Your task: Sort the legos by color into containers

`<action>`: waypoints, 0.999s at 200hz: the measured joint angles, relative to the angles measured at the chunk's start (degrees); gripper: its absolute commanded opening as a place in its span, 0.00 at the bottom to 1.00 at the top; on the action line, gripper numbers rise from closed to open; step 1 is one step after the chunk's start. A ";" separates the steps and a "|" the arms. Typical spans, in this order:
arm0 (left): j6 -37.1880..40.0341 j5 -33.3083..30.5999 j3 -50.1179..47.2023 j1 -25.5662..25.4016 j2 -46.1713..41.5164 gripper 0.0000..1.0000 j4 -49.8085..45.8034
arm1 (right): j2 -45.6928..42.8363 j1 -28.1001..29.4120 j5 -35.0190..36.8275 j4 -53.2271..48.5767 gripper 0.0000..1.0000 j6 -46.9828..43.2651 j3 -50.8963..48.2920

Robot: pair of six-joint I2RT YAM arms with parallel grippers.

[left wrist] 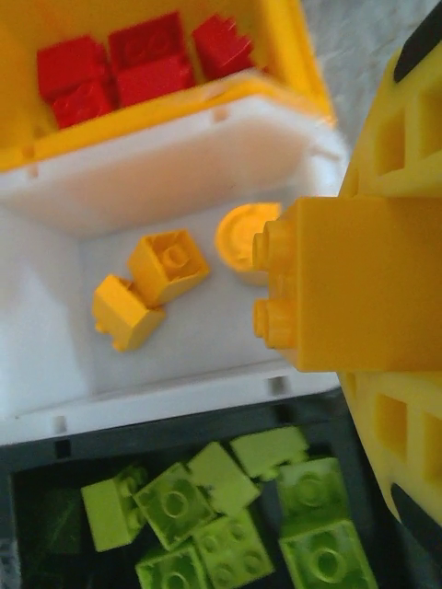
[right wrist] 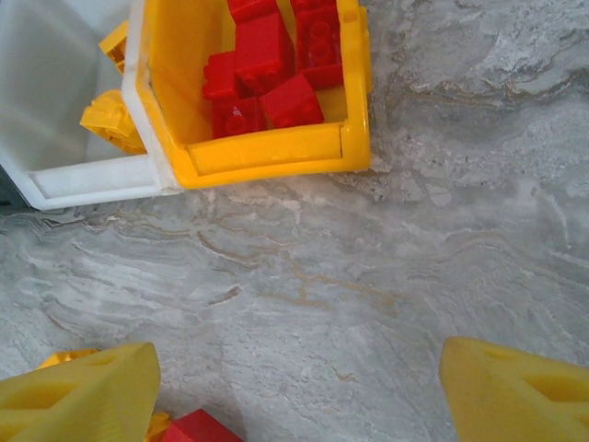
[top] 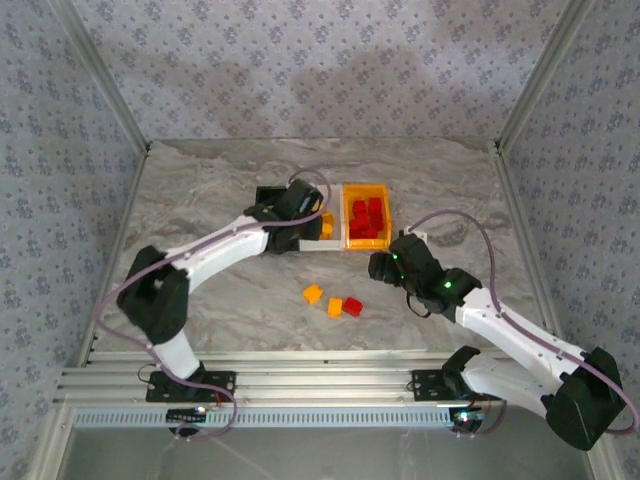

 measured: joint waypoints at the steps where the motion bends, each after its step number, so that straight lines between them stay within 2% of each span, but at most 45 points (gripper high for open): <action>1: 0.04 0.02 0.22 0.04 0.26 0.29 -0.04 | -0.04 0.00 0.00 0.00 0.82 0.00 -0.07; 23: 0.83 0.00 6.78 1.20 7.17 0.31 -1.77 | -0.76 0.02 -0.04 -0.02 0.82 0.04 -0.76; 46: 1.36 0.07 12.81 1.77 12.02 0.40 -3.67 | -1.14 0.50 -0.66 0.09 0.82 0.04 -0.87; 82: 1.57 0.46 20.76 2.03 15.54 0.72 -6.51 | -0.74 2.78 -2.08 0.92 0.85 -0.02 -1.40; 120: 1.53 2.43 22.12 2.01 13.90 0.88 -6.95 | 0.83 6.43 -3.28 3.32 0.85 -0.68 -1.42; 133: 1.16 3.26 19.04 1.97 10.60 0.92 -6.08 | 2.19 7.63 -4.09 4.57 0.85 -1.55 -1.38; 140: 1.05 3.69 16.33 1.90 7.78 0.99 -5.62 | 3.32 8.33 -4.59 5.22 0.85 -2.21 -1.20; 200: -2.64 3.61 -13.94 0.87 -27.85 0.99 0.33 | 20.52 16.02 -8.15 8.87 0.85 -8.48 7.58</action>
